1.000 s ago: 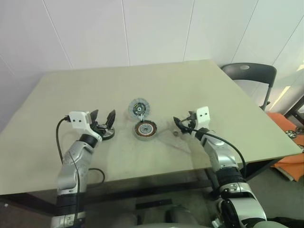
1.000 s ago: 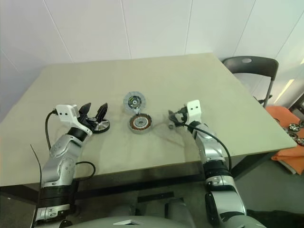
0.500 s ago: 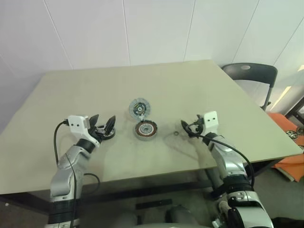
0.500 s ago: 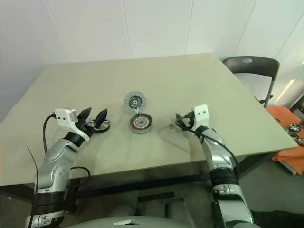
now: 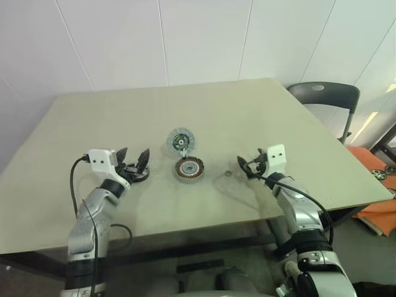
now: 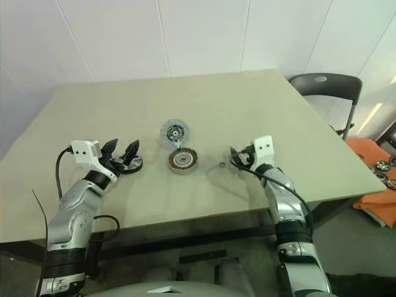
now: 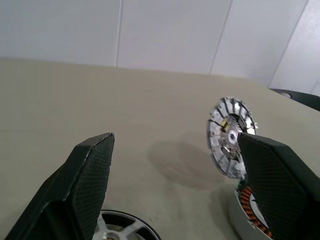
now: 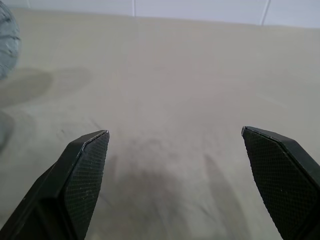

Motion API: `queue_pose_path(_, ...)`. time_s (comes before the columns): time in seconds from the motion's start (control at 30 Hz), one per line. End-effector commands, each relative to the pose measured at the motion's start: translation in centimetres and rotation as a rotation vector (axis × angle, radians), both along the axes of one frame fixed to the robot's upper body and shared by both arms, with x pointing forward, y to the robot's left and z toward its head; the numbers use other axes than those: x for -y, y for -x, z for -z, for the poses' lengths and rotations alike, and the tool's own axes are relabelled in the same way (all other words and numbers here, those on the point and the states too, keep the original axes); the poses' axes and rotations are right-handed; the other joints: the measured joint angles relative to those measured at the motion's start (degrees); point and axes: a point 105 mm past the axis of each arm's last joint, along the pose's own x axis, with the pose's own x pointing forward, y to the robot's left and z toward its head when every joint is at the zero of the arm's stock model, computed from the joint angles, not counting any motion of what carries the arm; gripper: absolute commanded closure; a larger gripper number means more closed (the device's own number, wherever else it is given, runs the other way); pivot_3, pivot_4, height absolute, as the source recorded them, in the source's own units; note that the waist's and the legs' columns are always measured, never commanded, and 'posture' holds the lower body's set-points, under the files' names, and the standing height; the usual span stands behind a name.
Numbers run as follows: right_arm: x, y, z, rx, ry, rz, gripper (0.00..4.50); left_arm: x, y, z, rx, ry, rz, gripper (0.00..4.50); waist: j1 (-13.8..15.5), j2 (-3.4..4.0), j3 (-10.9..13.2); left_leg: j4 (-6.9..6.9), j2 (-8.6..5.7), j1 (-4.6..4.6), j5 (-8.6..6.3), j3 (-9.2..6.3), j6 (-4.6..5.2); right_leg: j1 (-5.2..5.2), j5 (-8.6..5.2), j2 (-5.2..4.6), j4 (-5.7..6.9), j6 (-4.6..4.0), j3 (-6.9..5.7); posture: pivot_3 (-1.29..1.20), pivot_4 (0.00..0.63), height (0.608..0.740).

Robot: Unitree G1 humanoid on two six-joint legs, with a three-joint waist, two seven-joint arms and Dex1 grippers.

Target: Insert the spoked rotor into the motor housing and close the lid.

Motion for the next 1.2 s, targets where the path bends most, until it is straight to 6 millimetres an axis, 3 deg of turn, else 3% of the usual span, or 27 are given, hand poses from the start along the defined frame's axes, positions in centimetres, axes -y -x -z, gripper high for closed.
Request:
queue_pose_path(0.03, -0.7, -0.8, -1.7, 0.055, 0.002, -0.021, 0.06, -0.6, -0.4, -1.7, 0.065, -0.016, -0.027, 0.32, 0.05, 0.0, 0.0, 0.0, 0.0, 0.0, 0.0, 0.0, 0.0, 0.0, 0.0, 0.0, -0.01, 0.0, 0.0, 0.0, 0.0, 0.74)
queue_pose_path(0.6, 0.0, -0.3, -1.8, 0.056, 0.007, 0.006, 0.06, 0.8, -1.2, -1.2, 0.058, 0.003, 0.004, 0.32, 0.12, 0.0, 0.0, -0.1, 0.0, -0.04, 0.0, -0.06, 0.0, -0.03, 0.01, -0.02, -0.1, 0.01, -0.03, 0.0, 0.0, 0.74)
queue_pose_path(1.2, -1.2, -0.9, -1.4, 0.043, -0.015, -0.014, 0.06, -0.4, -0.2, -1.8, 0.066, 0.003, -0.03, 0.32, 0.06, -0.01, 0.0, -0.09, -0.02, -0.06, -0.01, -0.02, 0.0, -0.03, 0.01, -0.05, -0.13, 0.02, -0.01, 0.0, 0.0, 0.74)
